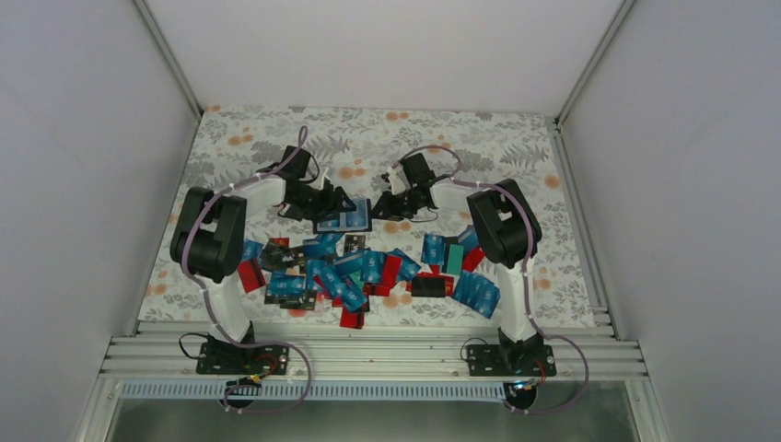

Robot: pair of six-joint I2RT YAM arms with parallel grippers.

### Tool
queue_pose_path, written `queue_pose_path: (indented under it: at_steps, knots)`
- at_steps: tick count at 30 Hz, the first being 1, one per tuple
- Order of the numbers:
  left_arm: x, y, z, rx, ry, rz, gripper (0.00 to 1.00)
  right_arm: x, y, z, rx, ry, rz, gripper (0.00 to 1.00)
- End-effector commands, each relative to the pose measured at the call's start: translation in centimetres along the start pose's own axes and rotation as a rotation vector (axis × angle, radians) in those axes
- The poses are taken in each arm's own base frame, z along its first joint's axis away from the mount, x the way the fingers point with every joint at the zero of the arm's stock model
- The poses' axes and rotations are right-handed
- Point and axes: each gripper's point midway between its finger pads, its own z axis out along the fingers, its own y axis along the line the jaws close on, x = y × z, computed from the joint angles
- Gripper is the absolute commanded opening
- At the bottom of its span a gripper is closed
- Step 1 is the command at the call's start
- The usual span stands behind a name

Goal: Put the credit cards into the card holder

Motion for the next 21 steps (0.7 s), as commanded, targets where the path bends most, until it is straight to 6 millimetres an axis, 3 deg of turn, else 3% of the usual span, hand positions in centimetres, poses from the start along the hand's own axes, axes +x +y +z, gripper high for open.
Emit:
queue_pose_path:
  at_steps: [1,7,12,16,21]
  knots:
    - [0.6,-1.0,-2.0,-0.022,-0.023,0.028,0.69,-0.1,0.4,-0.3,0.032,-0.003,-0.021,0.15]
    - [0.0,-0.8,-5.4,-0.181,-0.121,0.115,0.72,-0.6,1.4,-1.5,0.031,-0.026,-0.040,0.18]
    - [-1.2,2.0,-8.5,-0.509,-0.211,0.190,0.71,-0.7,2.3,-2.5,0.024,-0.048,-0.041,0.29]
    - [-1.5,2.9,-8.7,-0.650,-0.227,0.227,0.68,-0.6,2.6,-3.0,0.024,-0.054,-0.036,0.35]
    - [-1.7,3.5,-7.7,-0.752,-0.226,0.248,0.66,0.0,2.6,-3.4,0.035,-0.060,-0.036,0.47]
